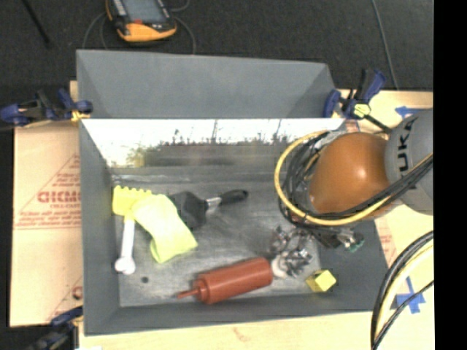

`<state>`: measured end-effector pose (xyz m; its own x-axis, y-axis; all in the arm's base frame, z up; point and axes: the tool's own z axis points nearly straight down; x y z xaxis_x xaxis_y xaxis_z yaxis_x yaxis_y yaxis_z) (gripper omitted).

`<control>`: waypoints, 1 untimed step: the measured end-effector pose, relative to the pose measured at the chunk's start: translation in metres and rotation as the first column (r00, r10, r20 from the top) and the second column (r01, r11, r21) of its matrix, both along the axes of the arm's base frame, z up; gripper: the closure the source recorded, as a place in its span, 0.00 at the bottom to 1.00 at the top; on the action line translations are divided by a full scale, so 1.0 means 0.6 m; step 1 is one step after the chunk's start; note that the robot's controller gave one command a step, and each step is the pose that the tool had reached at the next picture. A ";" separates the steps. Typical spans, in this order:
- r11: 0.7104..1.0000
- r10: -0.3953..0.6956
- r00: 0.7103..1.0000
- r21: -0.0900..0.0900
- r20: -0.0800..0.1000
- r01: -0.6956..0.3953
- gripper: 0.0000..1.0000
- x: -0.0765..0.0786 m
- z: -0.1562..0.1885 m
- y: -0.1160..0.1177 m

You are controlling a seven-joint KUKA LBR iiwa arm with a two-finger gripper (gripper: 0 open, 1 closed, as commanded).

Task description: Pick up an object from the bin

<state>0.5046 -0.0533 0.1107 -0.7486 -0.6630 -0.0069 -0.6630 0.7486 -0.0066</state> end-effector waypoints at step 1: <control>1.000 -0.006 1.000 0.002 -0.014 0.006 1.00 -0.001 0.040 -0.005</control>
Offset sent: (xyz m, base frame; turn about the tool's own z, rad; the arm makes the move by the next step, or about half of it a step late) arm 0.0108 -0.0206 0.0951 0.0149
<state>0.5040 -0.0565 0.1349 -0.7523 -0.6589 0.0022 -0.6589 0.7523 0.0035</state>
